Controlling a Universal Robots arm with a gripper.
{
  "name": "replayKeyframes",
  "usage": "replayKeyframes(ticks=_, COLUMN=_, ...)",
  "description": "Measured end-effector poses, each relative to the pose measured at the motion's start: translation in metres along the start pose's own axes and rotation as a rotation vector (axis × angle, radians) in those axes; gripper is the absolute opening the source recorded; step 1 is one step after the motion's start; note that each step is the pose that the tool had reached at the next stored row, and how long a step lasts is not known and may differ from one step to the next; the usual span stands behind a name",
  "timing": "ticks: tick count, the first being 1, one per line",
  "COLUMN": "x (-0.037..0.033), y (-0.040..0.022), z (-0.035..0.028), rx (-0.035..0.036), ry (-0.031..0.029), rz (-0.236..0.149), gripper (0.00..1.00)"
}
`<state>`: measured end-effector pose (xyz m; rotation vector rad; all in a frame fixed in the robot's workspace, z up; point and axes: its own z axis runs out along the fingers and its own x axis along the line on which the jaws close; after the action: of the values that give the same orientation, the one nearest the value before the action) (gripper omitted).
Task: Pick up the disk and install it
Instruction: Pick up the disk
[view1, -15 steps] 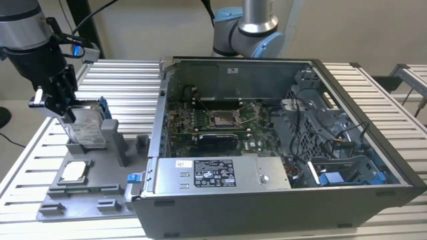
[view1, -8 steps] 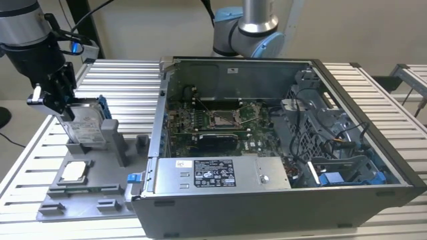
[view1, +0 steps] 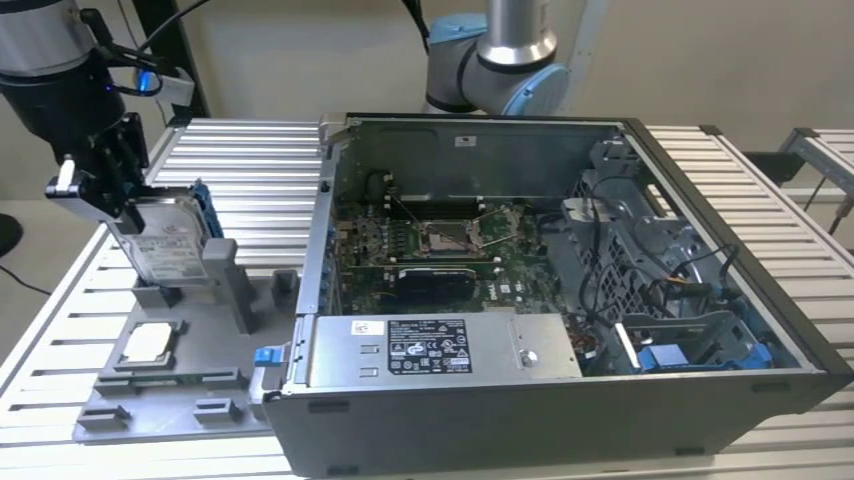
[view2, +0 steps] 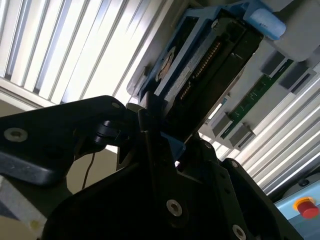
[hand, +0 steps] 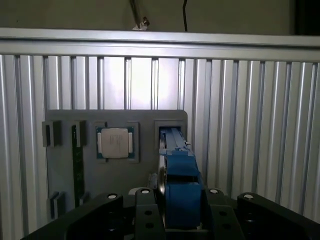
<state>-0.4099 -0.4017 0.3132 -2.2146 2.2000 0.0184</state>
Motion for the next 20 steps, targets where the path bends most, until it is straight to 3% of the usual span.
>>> replayKeyframes(ticks=20, x=-0.0007, y=-0.0002, z=-0.0320, rx=0.0000, ry=0.0000, rz=0.000, gripper=0.00)
